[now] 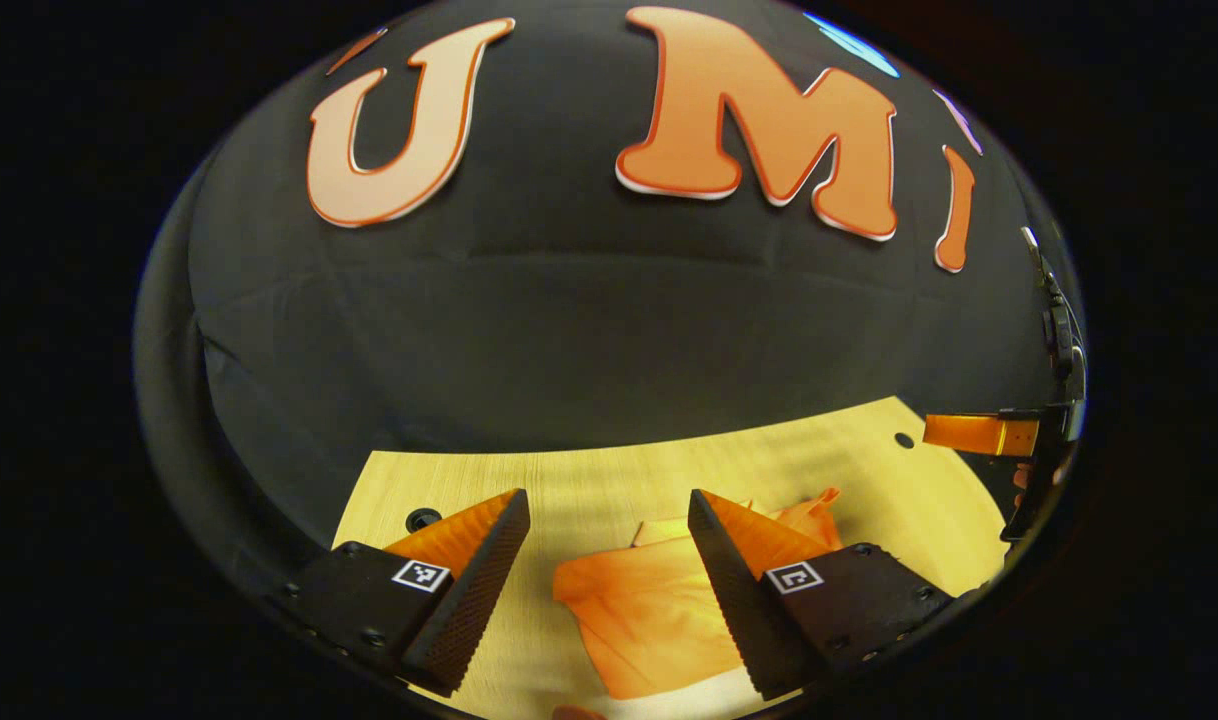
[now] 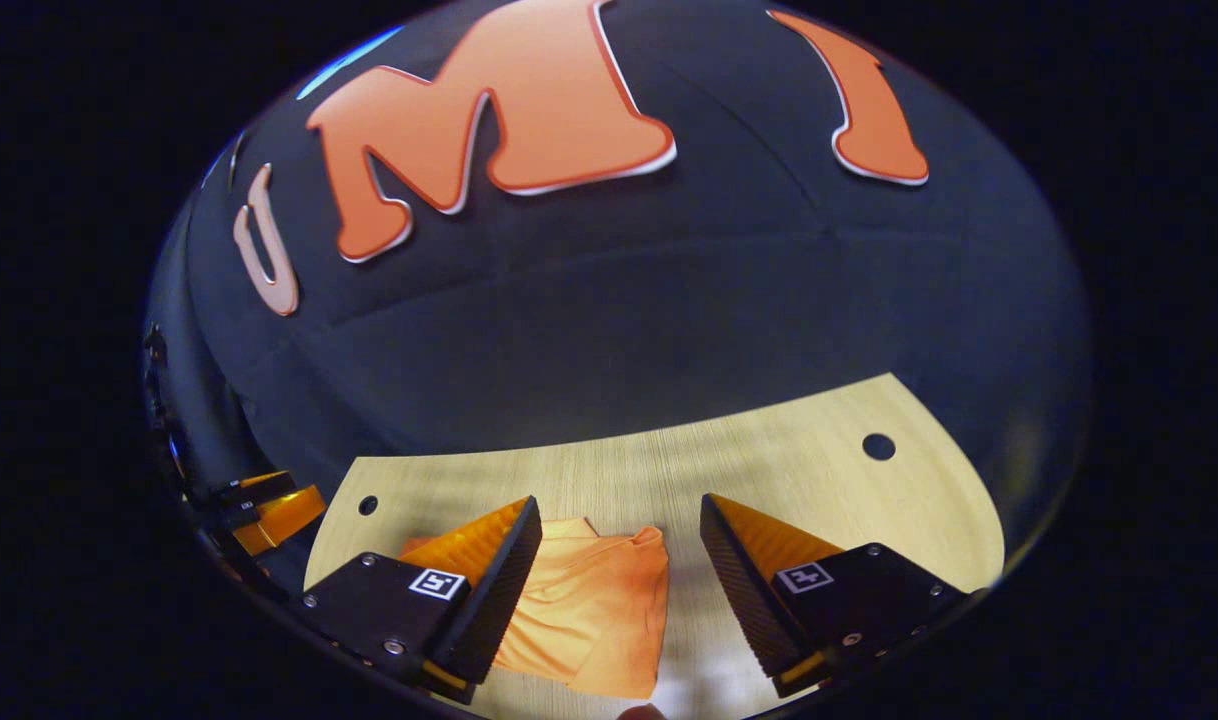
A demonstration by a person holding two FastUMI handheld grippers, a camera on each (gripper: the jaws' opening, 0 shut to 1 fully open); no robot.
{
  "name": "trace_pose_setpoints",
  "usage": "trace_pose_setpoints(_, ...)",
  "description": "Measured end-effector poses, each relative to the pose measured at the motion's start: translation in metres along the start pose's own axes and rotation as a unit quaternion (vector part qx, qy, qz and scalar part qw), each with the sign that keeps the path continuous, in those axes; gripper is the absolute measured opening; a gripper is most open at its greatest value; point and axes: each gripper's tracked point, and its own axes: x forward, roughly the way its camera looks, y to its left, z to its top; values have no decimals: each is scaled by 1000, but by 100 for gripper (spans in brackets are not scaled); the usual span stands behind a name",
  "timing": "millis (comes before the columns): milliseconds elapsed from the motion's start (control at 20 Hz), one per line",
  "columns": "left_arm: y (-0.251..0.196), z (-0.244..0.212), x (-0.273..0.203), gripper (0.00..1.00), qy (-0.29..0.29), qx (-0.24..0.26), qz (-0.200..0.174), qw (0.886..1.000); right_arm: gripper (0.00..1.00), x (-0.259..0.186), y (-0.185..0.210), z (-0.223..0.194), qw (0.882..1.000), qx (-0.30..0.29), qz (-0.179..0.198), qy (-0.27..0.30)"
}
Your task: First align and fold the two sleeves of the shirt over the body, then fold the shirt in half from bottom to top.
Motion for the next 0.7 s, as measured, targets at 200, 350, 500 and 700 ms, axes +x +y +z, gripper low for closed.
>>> trace_pose_setpoints(200, -20, 26, -64, 99, -44, 1, 6, 999, 99, -54, 15, 20, 998, -38, 13, -48)
trace_pose_setpoints(350, -34, 38, -114, 98, -75, -6, 16, 997, 98, -98, 19, 25, 995, -59, 21, -80)
trace_pose_setpoints(500, -49, 43, -168, 98, -112, -7, 26, 993, 98, -144, 20, 34, 988, -83, 22, -126)
trace_pose_setpoints(700, -74, 50, -223, 98, -163, -12, 32, 986, 98, -196, 26, 40, 978, -89, 27, -187)
